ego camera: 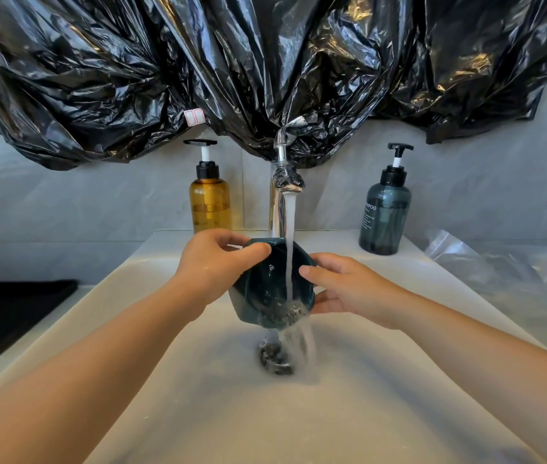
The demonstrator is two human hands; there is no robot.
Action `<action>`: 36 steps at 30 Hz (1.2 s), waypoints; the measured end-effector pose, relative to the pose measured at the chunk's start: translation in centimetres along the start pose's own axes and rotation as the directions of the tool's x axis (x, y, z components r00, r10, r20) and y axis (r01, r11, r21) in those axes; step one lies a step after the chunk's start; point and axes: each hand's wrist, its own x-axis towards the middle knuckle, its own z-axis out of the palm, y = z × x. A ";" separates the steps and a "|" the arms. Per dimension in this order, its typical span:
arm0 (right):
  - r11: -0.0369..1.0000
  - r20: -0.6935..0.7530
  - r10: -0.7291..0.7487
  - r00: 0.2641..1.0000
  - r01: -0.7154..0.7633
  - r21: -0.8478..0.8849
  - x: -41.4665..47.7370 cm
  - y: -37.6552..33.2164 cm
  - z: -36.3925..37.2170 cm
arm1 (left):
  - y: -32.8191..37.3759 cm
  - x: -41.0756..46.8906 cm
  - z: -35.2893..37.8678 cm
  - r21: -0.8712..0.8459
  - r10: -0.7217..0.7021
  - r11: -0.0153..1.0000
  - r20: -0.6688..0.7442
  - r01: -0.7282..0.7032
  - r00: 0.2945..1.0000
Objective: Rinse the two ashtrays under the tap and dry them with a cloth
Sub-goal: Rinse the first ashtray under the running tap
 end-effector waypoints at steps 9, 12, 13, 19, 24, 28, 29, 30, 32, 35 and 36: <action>0.948 -0.036 0.146 0.989 -0.130 0.291 0.2 0.1 0.6 | 0.0 -0.1 -0.4 0.001 -0.225 0.972 0.290 0.234 0.930; 0.898 -0.042 0.184 0.982 -0.150 0.413 0.1 0.0 0.5 | 0.0 0.0 -0.3 -0.001 -0.257 0.963 0.309 0.271 0.916; 0.891 -0.039 0.192 0.981 -0.158 0.425 0.1 0.0 0.5 | 0.0 0.0 -0.3 -0.035 -0.242 0.964 0.290 0.263 0.926; 0.975 -0.034 0.204 0.978 -0.200 0.099 0.1 -0.4 0.0 | 0.2 -0.1 -0.3 -0.008 -0.100 0.995 0.053 0.101 0.994; 0.991 -0.019 0.128 0.992 -0.128 0.034 0.0 -0.1 0.1 | 0.4 -0.2 -0.5 0.045 -0.068 0.997 0.046 0.066 0.997; 0.996 -0.041 0.084 0.996 -0.084 0.006 0.3 0.2 0.5 | 0.2 -0.4 -0.1 0.048 -0.034 0.998 0.058 0.031 0.998; 0.997 -0.054 0.083 0.995 -0.083 0.007 0.4 0.2 0.5 | 0.2 -0.5 0.1 0.045 -0.031 0.999 0.052 0.029 0.998; 0.996 -0.065 0.087 0.994 -0.086 0.013 0.4 0.3 0.5 | 0.1 -0.5 0.3 0.043 -0.033 0.999 0.047 0.031 0.998; 0.992 -0.073 0.109 0.991 -0.103 0.072 0.3 0.3 0.6 | 0.1 -0.4 0.5 0.036 -0.054 0.998 0.048 0.052 0.997; 0.969 -0.081 0.148 0.986 -0.127 0.214 0.3 0.2 0.8 | 0.1 -0.3 0.3 0.018 -0.147 0.989 0.158 0.146 0.976; 0.956 -0.091 0.160 0.983 -0.131 0.263 0.4 0.1 0.8 | 0.1 -0.3 0.2 0.013 -0.187 0.982 0.221 0.188 0.957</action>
